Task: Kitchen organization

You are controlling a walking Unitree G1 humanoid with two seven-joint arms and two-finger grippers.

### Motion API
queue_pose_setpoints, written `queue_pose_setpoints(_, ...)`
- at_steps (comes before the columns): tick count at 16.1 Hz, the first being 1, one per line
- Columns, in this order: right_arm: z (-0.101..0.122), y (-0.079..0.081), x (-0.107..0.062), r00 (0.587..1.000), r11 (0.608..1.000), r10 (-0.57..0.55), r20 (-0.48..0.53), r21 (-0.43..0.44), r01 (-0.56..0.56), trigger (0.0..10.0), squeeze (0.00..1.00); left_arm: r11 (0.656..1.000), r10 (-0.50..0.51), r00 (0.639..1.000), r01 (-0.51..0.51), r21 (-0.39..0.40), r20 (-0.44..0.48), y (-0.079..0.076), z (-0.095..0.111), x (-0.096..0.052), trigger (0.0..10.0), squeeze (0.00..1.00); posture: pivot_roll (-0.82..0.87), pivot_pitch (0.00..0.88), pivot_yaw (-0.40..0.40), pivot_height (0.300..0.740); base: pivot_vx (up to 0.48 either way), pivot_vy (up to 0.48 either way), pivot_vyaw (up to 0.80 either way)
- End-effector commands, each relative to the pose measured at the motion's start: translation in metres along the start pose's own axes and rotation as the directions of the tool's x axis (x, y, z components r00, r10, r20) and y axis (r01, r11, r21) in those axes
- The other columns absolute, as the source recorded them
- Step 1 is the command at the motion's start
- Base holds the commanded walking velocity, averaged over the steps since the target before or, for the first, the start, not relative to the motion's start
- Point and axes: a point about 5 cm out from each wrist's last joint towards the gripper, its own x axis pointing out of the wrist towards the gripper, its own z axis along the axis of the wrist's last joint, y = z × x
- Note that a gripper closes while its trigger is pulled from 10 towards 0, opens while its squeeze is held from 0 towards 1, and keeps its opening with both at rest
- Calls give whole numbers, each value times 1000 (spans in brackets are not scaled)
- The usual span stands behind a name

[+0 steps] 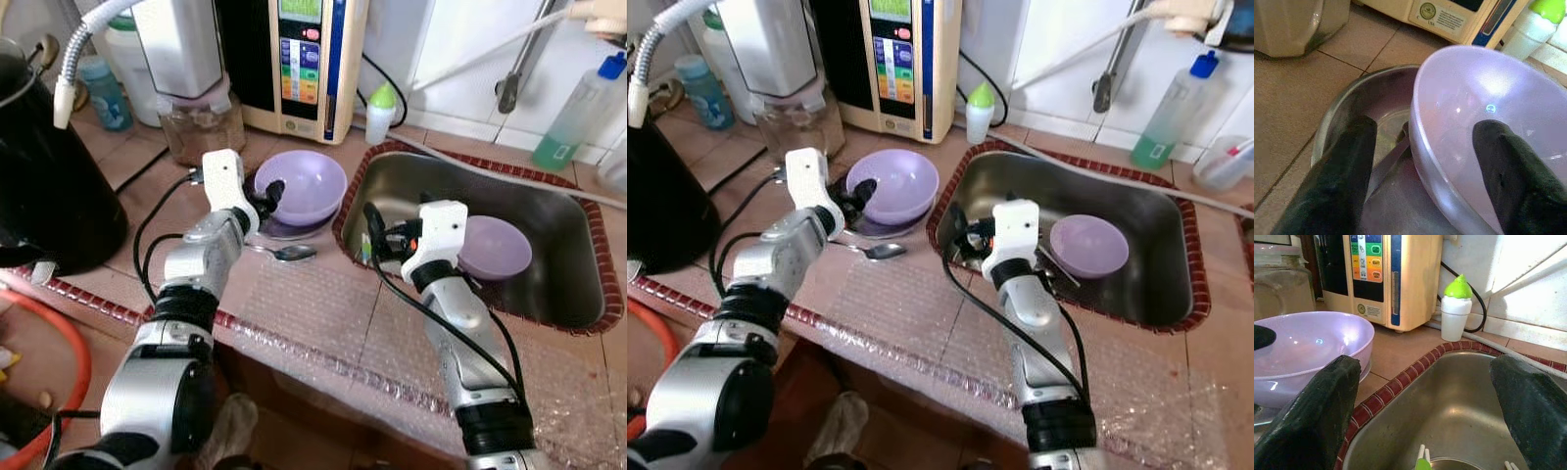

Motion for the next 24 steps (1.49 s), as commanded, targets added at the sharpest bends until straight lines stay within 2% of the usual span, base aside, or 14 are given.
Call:
queue_pose_setpoints(1,4,0,0,1000,1000,-1,18,-6,1,10000,0,1000,9,1000,-9,18,-1,2,2,1,0,0,17,23,47,740,0,0,0)
queue_pose_setpoints(8,4,1,4,1000,1000,5,20,-7,-5,10000,0,1000,16,1000,-16,25,-1,8,1,2,0,0,28,10,36,740,0,0,0)
queue_pose_setpoints(12,4,9,6,999,999,43,20,-1,-43,10000,0,999,33,999,-33,25,10,16,4,0,0,0,48,15,27,740,0,0,0)
queue_pose_setpoints(14,3,5,8,1000,1000,26,16,2,-26,10000,0,999,40,999,-40,20,13,19,2,-2,0,0,44,5,22,740,0,0,0)
queue_pose_setpoints(17,7,2,10,999,1000,18,27,-10,-18,10000,0,1000,24,1000,-24,6,16,15,0,-1,0,0,24,6,24,740,0,0,0)
queue_pose_setpoints(24,6,2,12,999,1000,13,33,-7,-13,10000,0,997,15,998,-19,69,67,12,-2,-4,0,0,10,0,37,740,0,0,0)
